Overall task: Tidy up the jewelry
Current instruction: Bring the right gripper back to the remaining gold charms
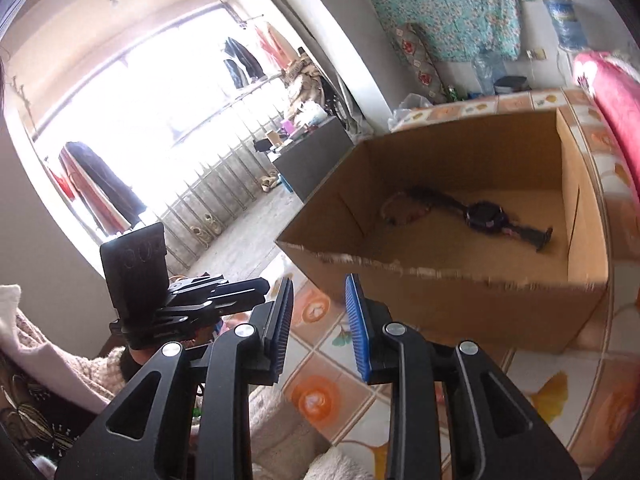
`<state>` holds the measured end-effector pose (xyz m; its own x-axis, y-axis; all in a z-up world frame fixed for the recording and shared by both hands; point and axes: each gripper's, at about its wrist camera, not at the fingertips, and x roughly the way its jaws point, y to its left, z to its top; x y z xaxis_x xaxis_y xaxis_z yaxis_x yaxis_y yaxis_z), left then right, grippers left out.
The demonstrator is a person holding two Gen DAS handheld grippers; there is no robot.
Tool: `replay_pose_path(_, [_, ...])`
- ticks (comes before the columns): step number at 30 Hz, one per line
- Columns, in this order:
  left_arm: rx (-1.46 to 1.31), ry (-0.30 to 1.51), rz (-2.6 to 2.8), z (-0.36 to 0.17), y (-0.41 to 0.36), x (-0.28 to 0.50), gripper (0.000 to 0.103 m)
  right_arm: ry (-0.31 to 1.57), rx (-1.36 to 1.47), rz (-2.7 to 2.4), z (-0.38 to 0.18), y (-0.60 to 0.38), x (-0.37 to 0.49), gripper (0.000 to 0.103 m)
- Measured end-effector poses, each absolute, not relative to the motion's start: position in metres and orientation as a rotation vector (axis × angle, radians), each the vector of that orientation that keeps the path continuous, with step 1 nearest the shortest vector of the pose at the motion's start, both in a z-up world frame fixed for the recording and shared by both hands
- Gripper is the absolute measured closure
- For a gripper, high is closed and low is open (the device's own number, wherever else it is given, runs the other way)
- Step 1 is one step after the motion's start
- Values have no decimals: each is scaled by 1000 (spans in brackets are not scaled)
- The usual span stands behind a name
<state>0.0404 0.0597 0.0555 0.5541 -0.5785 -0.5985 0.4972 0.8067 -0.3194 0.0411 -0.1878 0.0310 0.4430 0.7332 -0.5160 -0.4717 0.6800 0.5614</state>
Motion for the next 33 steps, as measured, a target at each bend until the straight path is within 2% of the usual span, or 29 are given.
replay_pose_path(3, [-29, 811, -586, 28, 43, 42, 83, 879, 397, 691, -1, -186, 33, 76])
replay_pose_path(8, [110, 791, -581, 7, 12, 54, 83, 964, 459, 619, -39, -181, 41, 76])
replay_pose_path(22, [254, 807, -606, -18, -17, 72, 84, 982, 484, 634, -60, -179, 58, 76])
replay_pose_path(25, [258, 809, -621, -17, -18, 73, 86, 986, 485, 635, -63, -179, 61, 76])
replay_pose_path(31, [269, 804, -651, -16, -19, 72, 100, 993, 488, 628, -67, -184, 63, 76])
replay_pose_path(33, [270, 799, -650, -16, -19, 71, 100, 995, 489, 625, -69, -187, 62, 76])
